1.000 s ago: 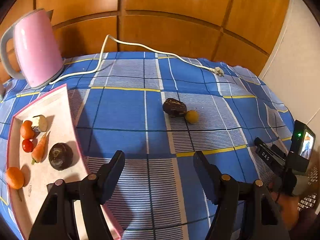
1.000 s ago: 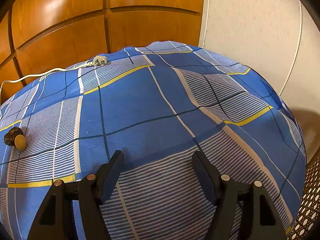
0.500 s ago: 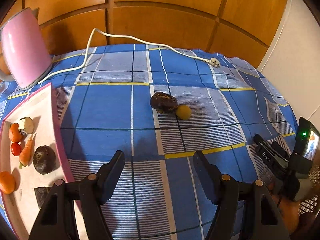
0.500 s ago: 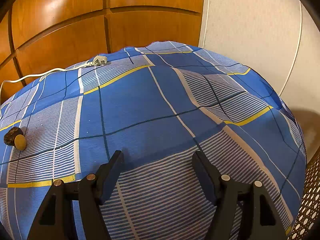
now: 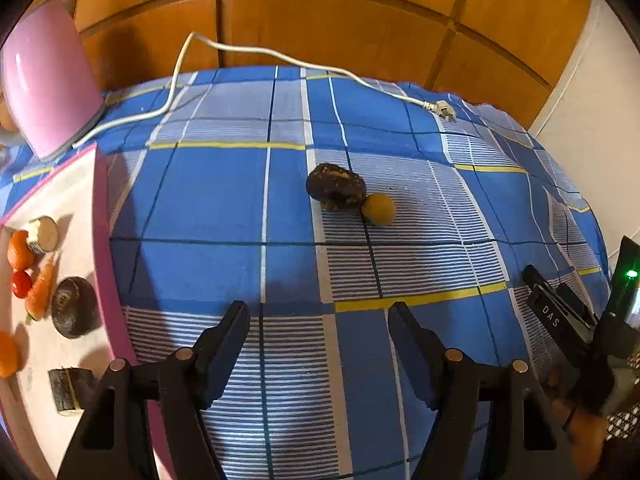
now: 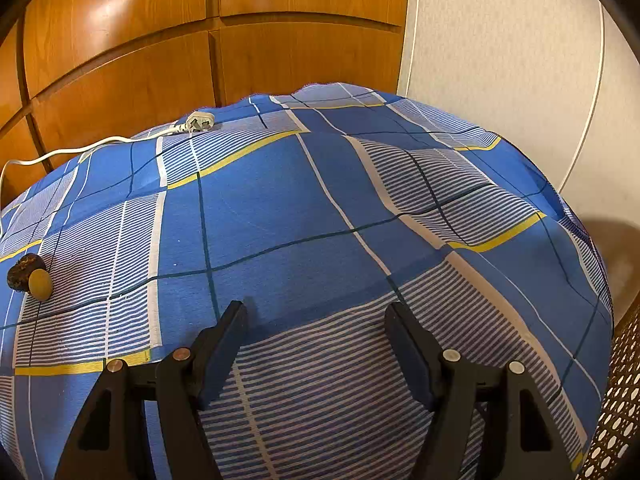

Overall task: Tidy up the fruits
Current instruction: 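Move the left gripper toward the small yellow fruit on the cloth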

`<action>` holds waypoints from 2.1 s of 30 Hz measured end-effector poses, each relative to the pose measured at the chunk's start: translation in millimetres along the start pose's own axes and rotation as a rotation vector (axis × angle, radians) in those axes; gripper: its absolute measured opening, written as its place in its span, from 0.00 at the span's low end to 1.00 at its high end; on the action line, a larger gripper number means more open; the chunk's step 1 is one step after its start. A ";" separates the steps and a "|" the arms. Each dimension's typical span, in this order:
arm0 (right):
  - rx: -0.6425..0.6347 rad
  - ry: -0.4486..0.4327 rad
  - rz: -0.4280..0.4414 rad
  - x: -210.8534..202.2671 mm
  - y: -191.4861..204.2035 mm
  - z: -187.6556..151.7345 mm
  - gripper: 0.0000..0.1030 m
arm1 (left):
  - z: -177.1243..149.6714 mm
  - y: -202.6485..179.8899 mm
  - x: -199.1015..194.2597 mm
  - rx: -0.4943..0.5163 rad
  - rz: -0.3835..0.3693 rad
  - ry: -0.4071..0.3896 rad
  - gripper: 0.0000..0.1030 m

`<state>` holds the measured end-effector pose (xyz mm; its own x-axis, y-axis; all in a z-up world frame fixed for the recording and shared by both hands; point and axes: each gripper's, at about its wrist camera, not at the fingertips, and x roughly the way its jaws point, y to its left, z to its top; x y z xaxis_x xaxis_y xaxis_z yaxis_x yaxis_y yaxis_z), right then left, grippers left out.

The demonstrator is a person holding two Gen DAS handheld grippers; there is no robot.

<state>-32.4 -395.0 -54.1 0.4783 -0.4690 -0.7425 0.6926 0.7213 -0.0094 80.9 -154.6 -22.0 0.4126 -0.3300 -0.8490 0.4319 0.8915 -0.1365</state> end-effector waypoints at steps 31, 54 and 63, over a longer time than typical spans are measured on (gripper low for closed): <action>-0.001 0.000 0.000 0.4 0.1 -0.1 0.71 | 65.9 -33.0 67.5 -0.096 -0.033 0.062 0.49; -0.002 -0.004 -0.001 2.1 -0.5 3.3 0.71 | 2.5 -6.1 25.1 0.001 -0.143 0.046 0.25; -0.002 -0.004 0.000 2.0 -0.7 2.5 0.71 | 0.4 -5.5 18.5 0.016 -0.139 0.038 0.49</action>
<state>-30.6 -397.7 -53.9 0.4806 -0.4714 -0.7395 0.6917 0.7221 -0.0107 86.5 -165.8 -36.8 0.3178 -0.4376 -0.8411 0.4955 0.8330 -0.2461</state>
